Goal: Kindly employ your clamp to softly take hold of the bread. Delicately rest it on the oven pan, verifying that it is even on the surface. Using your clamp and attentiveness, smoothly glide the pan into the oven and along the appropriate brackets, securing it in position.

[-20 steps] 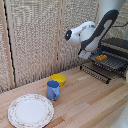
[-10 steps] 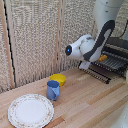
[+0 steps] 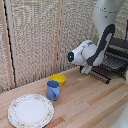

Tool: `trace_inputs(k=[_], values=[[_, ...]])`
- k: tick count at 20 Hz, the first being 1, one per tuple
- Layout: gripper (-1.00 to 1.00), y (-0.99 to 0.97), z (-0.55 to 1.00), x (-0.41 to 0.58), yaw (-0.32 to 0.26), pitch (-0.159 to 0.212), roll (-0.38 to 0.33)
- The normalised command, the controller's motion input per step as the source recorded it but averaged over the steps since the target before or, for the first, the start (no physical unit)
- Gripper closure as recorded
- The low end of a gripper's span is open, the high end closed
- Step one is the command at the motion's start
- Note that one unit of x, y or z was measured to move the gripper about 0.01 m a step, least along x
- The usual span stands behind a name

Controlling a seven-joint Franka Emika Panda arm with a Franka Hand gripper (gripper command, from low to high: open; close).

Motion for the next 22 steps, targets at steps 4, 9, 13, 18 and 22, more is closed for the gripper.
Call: trace_inputs(k=[4,9,13,18,22], values=[[-1.00,-0.41,0.00,-0.174,0.187,0.007,-0.027],[-1.00,-0.38,0.00,-0.098,0.163,0.052,-0.051],[1.00,-0.32,0.00,-0.073,0.170,0.043,-0.035],[1.00,-0.33,0.07,-0.100,0.132,0.038,-0.013],[1.00,-0.29,0.07,-0.067,0.095,0.028,0.000]])
